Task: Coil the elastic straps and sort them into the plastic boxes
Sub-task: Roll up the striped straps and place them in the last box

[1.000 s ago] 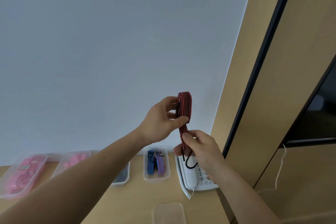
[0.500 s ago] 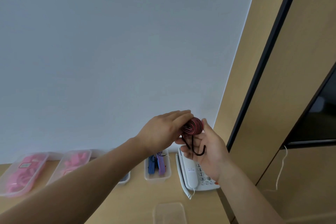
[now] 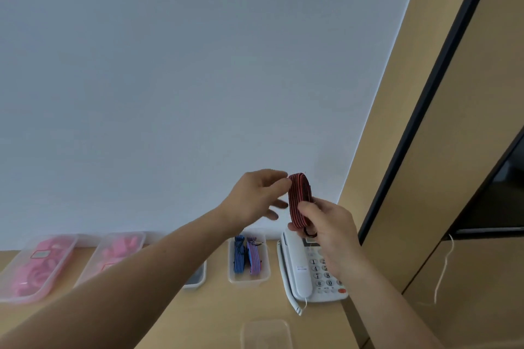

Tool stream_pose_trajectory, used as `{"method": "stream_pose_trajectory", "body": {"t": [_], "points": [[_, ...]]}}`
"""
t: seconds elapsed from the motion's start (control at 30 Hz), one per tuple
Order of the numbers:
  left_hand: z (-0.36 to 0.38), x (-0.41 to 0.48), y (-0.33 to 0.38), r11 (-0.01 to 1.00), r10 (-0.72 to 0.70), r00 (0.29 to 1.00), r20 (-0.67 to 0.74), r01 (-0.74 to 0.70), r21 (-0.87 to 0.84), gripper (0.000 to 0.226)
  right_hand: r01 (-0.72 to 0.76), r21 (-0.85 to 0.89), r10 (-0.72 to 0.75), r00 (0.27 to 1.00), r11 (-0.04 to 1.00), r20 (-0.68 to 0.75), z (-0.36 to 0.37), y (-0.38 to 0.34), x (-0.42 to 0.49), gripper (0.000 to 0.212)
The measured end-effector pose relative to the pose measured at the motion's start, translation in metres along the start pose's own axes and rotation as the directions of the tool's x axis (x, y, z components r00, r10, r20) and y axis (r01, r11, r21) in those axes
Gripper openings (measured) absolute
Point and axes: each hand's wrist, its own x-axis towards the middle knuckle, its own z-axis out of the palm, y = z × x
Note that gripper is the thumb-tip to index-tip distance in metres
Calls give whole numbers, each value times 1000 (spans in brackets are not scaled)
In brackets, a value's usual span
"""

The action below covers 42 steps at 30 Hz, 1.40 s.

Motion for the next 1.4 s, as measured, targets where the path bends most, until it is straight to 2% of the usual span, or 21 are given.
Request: {"method": "stream_pose_trajectory", "body": {"t": [0.1,0.17,0.23,0.3,0.37,0.47,0.63,0.87,0.97,1.03,1.1,1.17,1.27,1.4], "points": [[-12,-2,-3,987,-149,981,126,156,-47,29,223,-361,-226,973,905,34,13,-1,-1,9],[-18,-4,-10,985,-147,983,114,156,-72,24,299,-497,-297,951,815,85,24,1,0,17],[-26,-5,-18,978,-143,987,79,153,-142,21,311,-581,-310,945,752,104,35,2,2,32],[-37,-8,-25,959,-151,985,89,167,-229,25,297,-548,-289,952,782,103,42,0,5,41],[-50,-11,-33,943,-157,982,104,181,-280,27,263,-439,-251,964,859,88,48,-3,8,40],[-66,-13,-45,921,-175,975,134,210,-327,30,217,-387,-200,976,896,83,57,-6,14,36],[-75,-12,-74,862,-237,943,232,315,-397,32,154,-430,-124,988,890,97,70,6,26,34],[-58,-1,-120,825,-357,902,241,426,-373,31,110,-514,-32,987,851,158,61,49,47,36],[-52,6,-143,865,-419,893,163,447,-226,30,108,-593,47,969,798,241,54,72,70,37],[-50,13,-159,907,-422,907,10,421,20,26,134,-653,88,951,745,295,51,88,87,39],[-46,18,-175,861,-381,913,-145,407,306,32,202,-703,116,919,682,376,49,105,103,41],[-41,22,-188,757,-324,923,-209,385,528,44,290,-751,160,872,594,463,49,122,120,42],[-31,27,-211,630,-293,944,-152,310,712,59,391,-767,254,783,509,568,52,144,144,37],[-22,19,-242,535,-335,941,-56,239,811,78,542,-728,365,634,420,682,62,168,162,36]]}}
